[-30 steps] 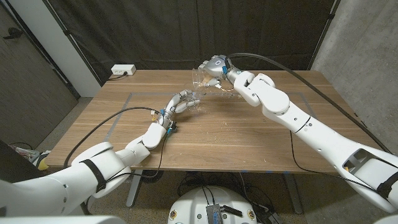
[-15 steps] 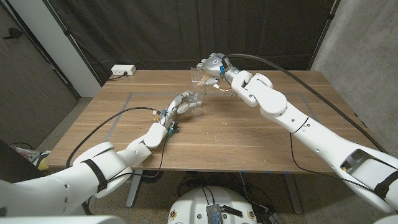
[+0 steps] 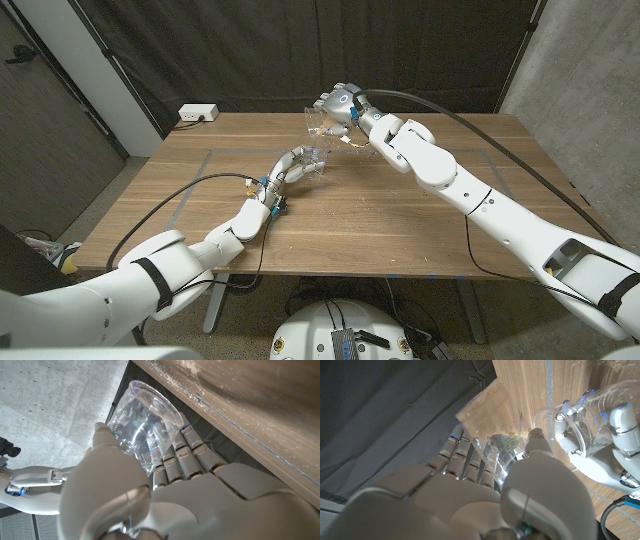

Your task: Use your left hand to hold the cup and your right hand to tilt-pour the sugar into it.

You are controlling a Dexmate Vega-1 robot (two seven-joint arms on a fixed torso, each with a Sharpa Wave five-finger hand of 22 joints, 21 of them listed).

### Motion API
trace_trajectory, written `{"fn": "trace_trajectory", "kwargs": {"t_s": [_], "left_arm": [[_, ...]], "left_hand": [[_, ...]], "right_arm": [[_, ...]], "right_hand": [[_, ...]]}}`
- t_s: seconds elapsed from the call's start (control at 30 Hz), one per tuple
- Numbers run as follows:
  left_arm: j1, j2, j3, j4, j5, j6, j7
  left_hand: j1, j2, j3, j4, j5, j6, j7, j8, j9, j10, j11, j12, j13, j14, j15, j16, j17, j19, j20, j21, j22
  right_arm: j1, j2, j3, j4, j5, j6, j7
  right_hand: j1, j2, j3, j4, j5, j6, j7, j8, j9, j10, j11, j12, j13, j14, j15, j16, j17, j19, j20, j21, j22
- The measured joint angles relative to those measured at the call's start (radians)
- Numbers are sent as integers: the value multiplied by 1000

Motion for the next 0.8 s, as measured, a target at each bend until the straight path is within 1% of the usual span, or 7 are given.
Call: {"fn": "trace_trajectory", "kwargs": {"t_s": [0.1,0.2,0.4,0.47,0.57,0.77,0.8], "left_arm": [[0,2,2,0,5,-15,11],[0,3,2,0,5,-15,11],[0,9,3,0,8,-26,19],[0,11,3,0,8,-26,19],[0,14,3,0,14,-41,27],[1,19,3,-1,17,-48,32],[1,20,3,-1,17,-48,32]], "left_hand": [[0,0,-4,-4,0,3,-3,0,-2,0,0,0,0,0,0,0,0,0,0,0,-2],[0,0,-4,-4,0,3,-3,0,-2,4,4,0,0,0,0,0,0,0,0,0,-5],[0,0,-4,-4,0,9,2,0,-2,5,5,0,0,2,2,0,0,0,0,0,-5],[0,0,-4,-4,0,9,2,0,-2,5,5,0,0,2,2,0,0,0,0,0,-5],[0,0,-4,-4,0,9,1,1,1,5,5,0,0,2,2,0,0,0,0,4,-5],[0,0,-4,-4,0,12,-2,8,1,5,5,0,0,2,2,0,5,0,0,4,-5],[0,0,-4,-4,0,12,-2,8,1,5,6,0,0,2,2,0,5,0,0,4,-5]], "right_arm": [[2,0,-7,8,-16,-2,-13],[2,0,-7,8,-29,-5,-26],[3,0,-13,14,-59,-13,-57],[3,0,-13,14,-65,-14,-66],[2,-6,-19,23,-72,-14,-80],[1,-14,-22,25,-85,-13,-107],[1,-14,-22,25,-88,-12,-111]], "right_hand": [[0,0,0,0,0,0,0,-1,0,0,0,0,0,0,0,0,2,0,0,0,0],[-1,1,0,0,0,8,1,-2,2,10,9,0,0,9,-2,3,5,0,0,0,0],[-1,1,0,0,0,21,-1,-3,4,29,4,0,-2,21,-1,13,15,4,-4,0,3],[-1,1,0,0,0,24,-1,-3,4,29,4,0,-3,25,3,19,20,10,2,0,3],[-1,1,0,0,0,24,-1,-4,4,34,9,0,-3,25,3,19,22,15,-3,1,3],[1,-2,-1,0,-1,24,-2,4,10,39,4,0,-3,31,-2,27,31,15,-3,7,3],[4,-5,-3,-3,-1,29,-7,4,10,43,7,0,-1,35,2,30,33,15,-3,7,3]]}}
